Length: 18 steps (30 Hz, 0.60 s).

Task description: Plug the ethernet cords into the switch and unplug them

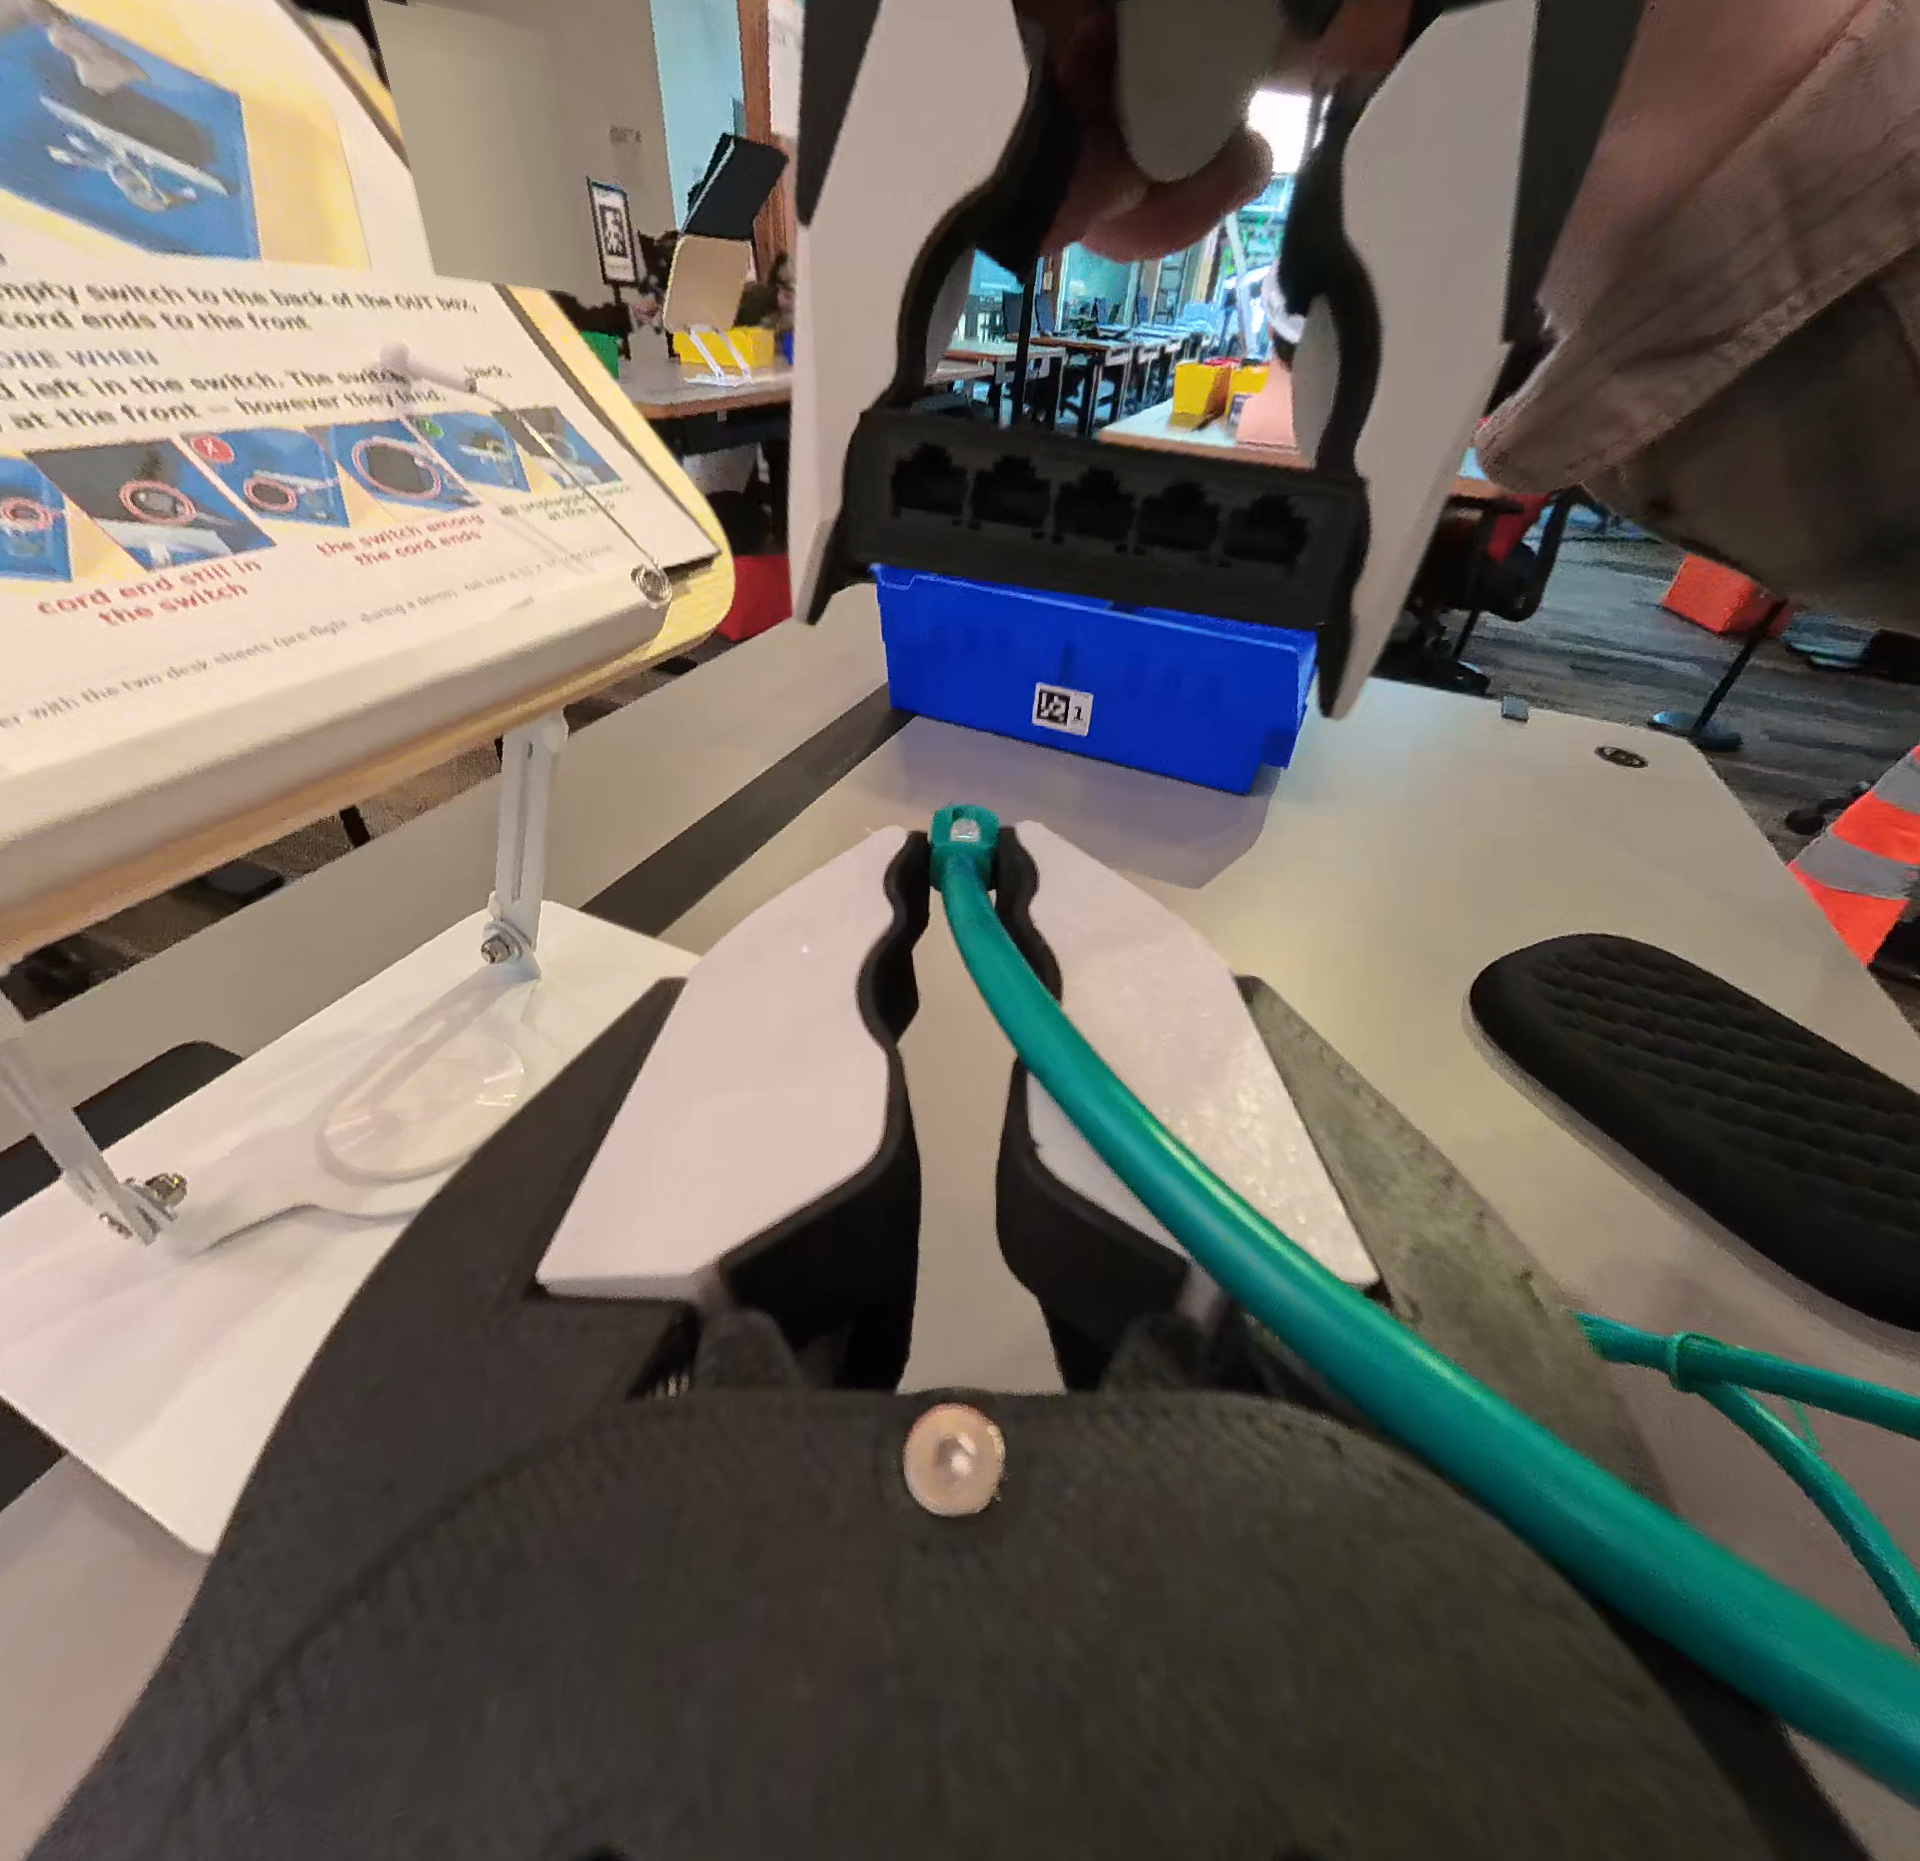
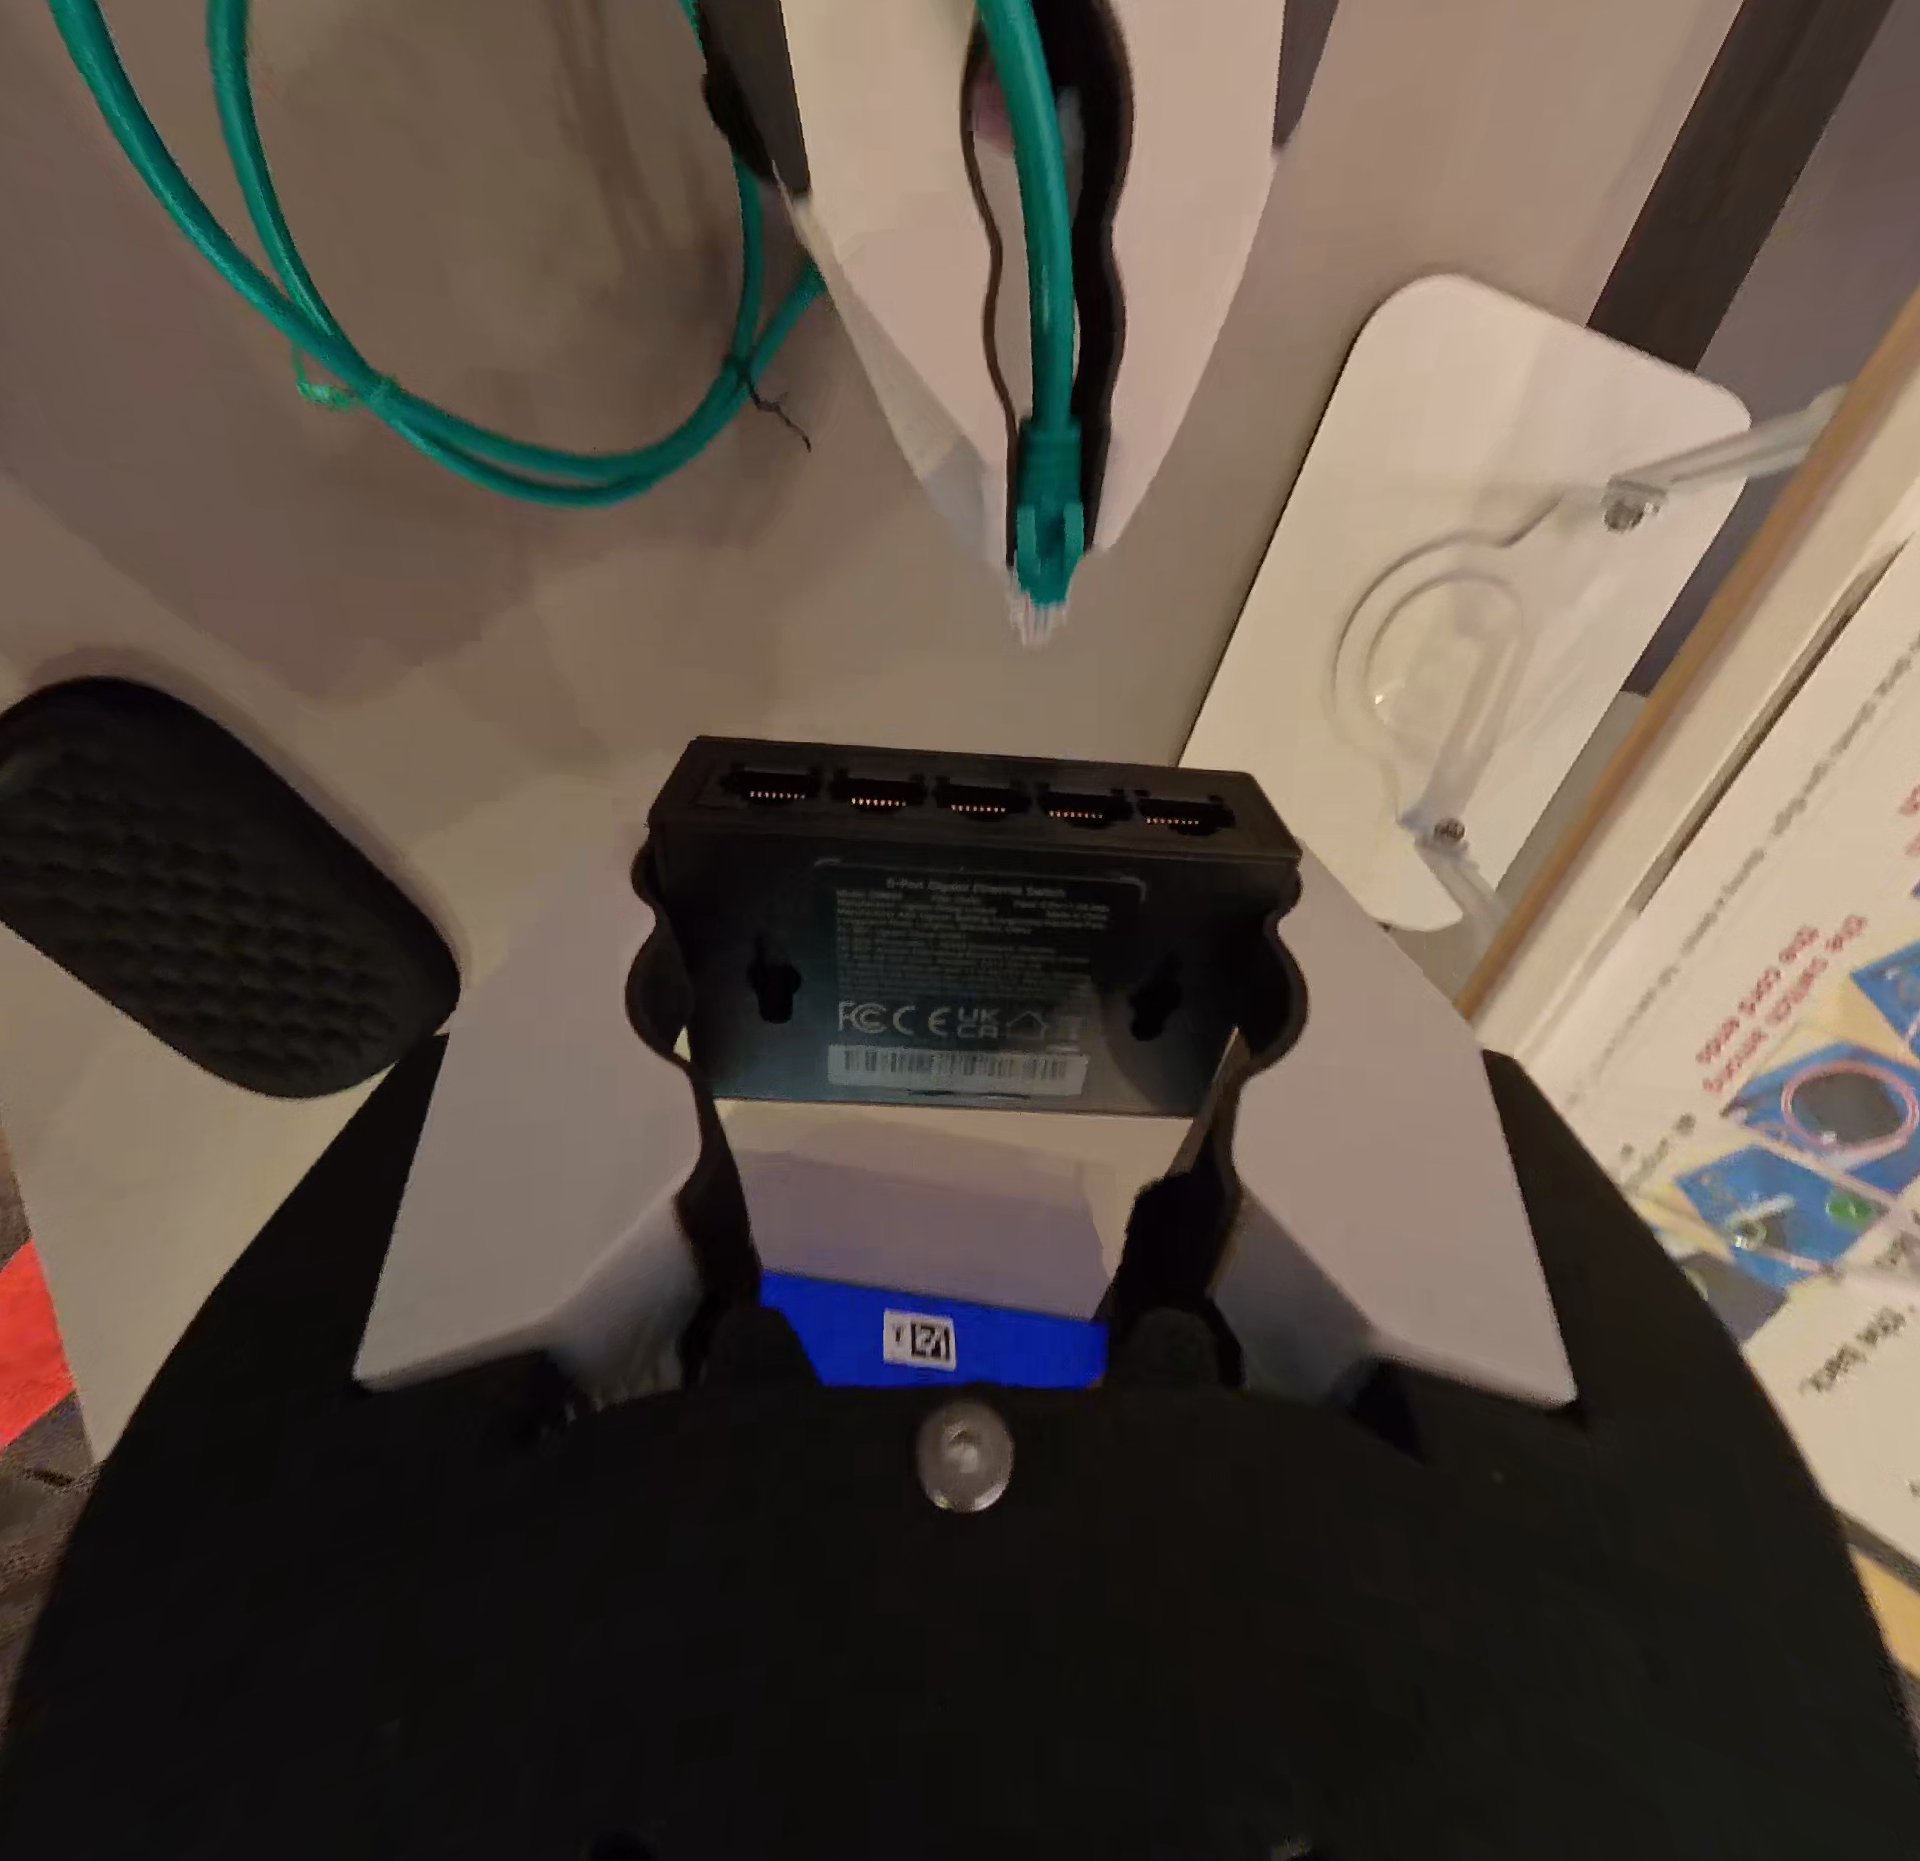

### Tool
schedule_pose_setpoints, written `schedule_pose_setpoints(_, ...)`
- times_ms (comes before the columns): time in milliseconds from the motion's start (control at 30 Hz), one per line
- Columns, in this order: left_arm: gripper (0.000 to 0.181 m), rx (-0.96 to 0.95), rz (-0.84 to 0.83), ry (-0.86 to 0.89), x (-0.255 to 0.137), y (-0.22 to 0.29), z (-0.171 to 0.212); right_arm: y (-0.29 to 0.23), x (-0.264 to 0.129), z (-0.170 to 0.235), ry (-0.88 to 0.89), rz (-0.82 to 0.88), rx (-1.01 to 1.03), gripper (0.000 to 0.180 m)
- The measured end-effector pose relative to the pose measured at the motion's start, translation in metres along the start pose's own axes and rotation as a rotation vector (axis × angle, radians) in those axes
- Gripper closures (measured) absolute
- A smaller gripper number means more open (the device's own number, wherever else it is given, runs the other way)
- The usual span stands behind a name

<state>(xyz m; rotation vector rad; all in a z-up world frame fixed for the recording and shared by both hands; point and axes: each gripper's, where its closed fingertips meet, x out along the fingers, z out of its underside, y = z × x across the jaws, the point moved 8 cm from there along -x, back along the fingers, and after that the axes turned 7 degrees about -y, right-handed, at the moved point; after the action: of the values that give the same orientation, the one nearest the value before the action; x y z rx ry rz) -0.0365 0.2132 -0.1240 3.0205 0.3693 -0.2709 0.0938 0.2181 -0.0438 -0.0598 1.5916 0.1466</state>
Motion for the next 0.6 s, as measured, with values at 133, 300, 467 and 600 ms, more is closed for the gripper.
schedule_pose_setpoints(133, 0.169, 0.0, 0.019, 0.048, -0.005, 0.007, -0.012, -0.004, -0.002, 0.015, -0.077, -0.01, 0.017, 0.072)
schedule_pose_setpoints(300, 0.168, 0.008, 0.032, 0.104, -0.008, 0.015, -0.022, -0.011, 0.001, 0.02, -0.123, -0.041, 0.017, 0.072)
schedule_pose_setpoints(467, 0.168, 0.0, 0.047, 0.165, -0.01, 0.023, -0.028, -0.015, 0.006, 0.016, -0.107, -0.071, 0.009, 0.073)
schedule_pose_setpoints(600, 0.169, -0.01, 0.062, 0.194, -0.011, 0.026, -0.031, -0.016, 0.006, 0.011, -0.087, -0.083, 0.007, 0.073)
